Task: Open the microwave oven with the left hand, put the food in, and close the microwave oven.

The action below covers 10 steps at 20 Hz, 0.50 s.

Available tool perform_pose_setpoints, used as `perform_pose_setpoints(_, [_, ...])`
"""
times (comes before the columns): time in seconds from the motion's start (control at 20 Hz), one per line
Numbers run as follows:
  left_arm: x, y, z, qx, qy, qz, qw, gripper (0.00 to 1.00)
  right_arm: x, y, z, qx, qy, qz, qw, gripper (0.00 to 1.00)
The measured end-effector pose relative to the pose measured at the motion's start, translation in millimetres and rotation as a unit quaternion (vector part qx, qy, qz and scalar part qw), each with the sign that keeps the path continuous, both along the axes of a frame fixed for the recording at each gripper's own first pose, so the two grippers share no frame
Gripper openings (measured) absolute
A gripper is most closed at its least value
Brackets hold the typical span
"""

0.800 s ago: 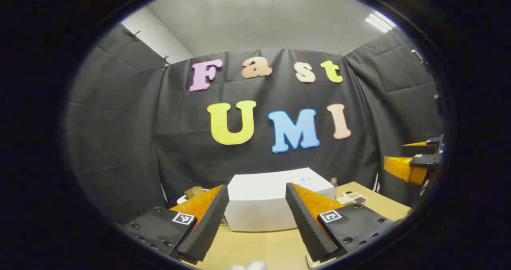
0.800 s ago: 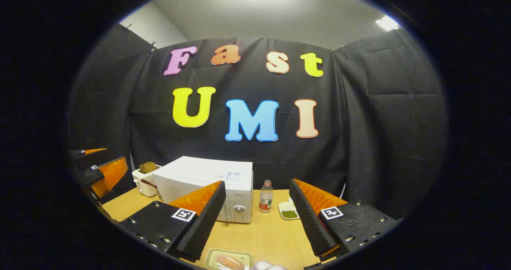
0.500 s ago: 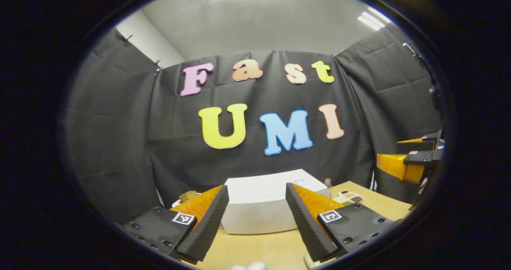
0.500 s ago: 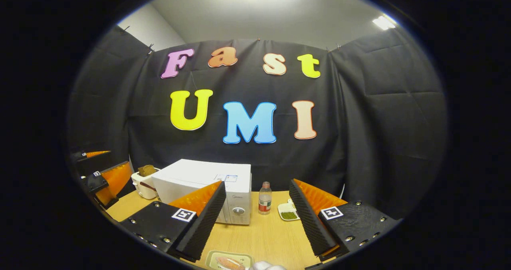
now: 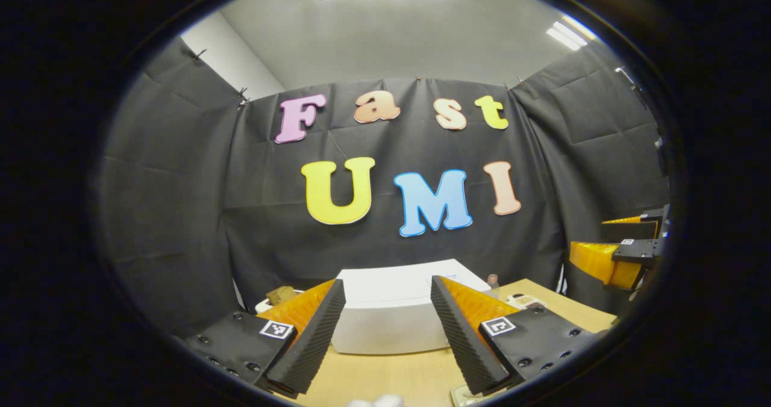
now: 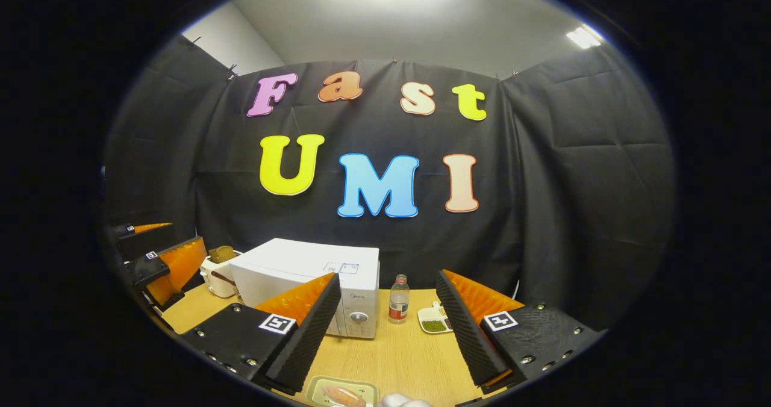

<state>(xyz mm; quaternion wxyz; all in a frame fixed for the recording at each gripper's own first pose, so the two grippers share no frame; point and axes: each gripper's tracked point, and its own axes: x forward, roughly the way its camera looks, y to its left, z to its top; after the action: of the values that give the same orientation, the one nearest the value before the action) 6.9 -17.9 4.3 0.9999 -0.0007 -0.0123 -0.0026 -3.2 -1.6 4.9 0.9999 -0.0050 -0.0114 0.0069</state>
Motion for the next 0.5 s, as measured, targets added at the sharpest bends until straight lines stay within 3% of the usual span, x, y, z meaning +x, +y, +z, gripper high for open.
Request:
perform_pose_setpoints(0.3, [16, -16, -30, 0.005, 0.000, -0.007, 1.000, 0.98, 2, -15, -7, 0.006, 0.014, -0.010, 1.000, 0.98])
perform_pose_setpoints(0.5, [42, -54, -75, -0.011, 0.019, -0.024, 0.999, 0.99, 4, -30, -13, 0.000, 0.030, -0.019, 0.999, 0.98])
